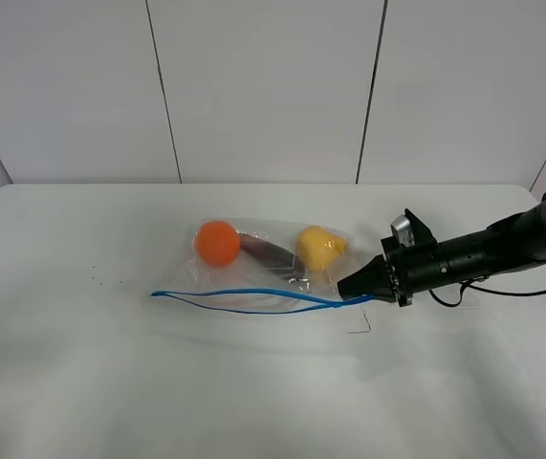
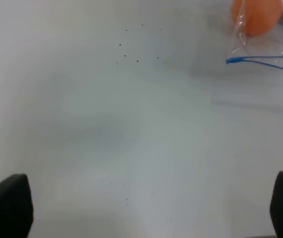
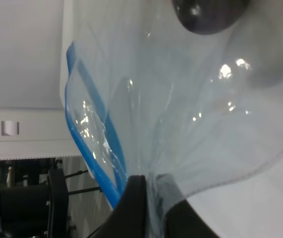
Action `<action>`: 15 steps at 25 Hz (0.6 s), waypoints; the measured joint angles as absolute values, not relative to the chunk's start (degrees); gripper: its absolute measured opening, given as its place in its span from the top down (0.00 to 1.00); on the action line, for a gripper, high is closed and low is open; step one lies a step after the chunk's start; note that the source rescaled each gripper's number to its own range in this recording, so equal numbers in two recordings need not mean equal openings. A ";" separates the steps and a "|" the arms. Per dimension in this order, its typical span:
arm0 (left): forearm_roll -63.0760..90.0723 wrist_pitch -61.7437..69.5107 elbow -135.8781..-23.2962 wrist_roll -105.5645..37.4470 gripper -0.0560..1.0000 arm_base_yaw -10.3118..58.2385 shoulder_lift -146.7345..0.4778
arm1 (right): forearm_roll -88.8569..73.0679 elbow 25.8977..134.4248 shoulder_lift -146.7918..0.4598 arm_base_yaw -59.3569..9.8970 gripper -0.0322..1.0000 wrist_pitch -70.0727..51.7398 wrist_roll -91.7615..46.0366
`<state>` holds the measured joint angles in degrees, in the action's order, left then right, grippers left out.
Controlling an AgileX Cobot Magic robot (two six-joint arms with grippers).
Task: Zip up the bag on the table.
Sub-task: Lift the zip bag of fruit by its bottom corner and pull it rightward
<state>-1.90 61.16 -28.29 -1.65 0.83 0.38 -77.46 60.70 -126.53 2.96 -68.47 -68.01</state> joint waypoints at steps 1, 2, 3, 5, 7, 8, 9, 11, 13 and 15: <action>-1.90 61.16 -28.29 -1.65 0.00 0.83 0.38 | -77.46 60.70 -126.53 2.96 0.97 -68.50 -68.01; -1.90 61.16 -28.29 -1.65 0.00 0.83 0.38 | -77.46 60.70 -126.53 2.96 0.97 -68.50 -68.01; -1.90 61.16 -28.29 -1.65 0.00 0.83 0.38 | -77.57 60.70 -126.53 2.96 0.97 -68.50 -68.01; -1.90 61.16 -28.29 -1.65 0.00 0.83 0.38 | -77.82 60.70 -126.53 2.96 0.97 -68.61 -67.65; -1.90 61.16 -28.29 -1.65 0.00 0.83 0.38 | -77.81 60.70 -126.53 2.96 0.97 -68.65 -66.91; -1.90 61.16 -28.29 -1.65 0.00 0.83 0.38 | -77.81 60.70 -126.53 2.96 0.97 -68.65 -66.51; -1.90 61.16 -28.29 -1.65 0.00 0.83 0.38 | -77.81 60.70 -126.53 2.96 0.97 -68.65 -66.30; -1.90 61.16 -28.29 -1.65 0.00 0.83 0.38 | -77.81 60.70 -125.89 2.96 0.97 -68.65 -66.08; -1.90 61.16 -28.29 -1.65 0.00 0.83 0.38 | -78.17 60.70 -124.43 2.96 0.97 -68.55 -66.08; -1.90 61.16 -28.29 -1.65 0.00 0.83 0.38 | -78.50 60.70 -122.25 2.96 0.97 -68.55 -66.37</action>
<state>-1.90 61.16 -28.29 -1.65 0.83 0.38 -78.50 60.70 -122.25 2.96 -68.55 -66.37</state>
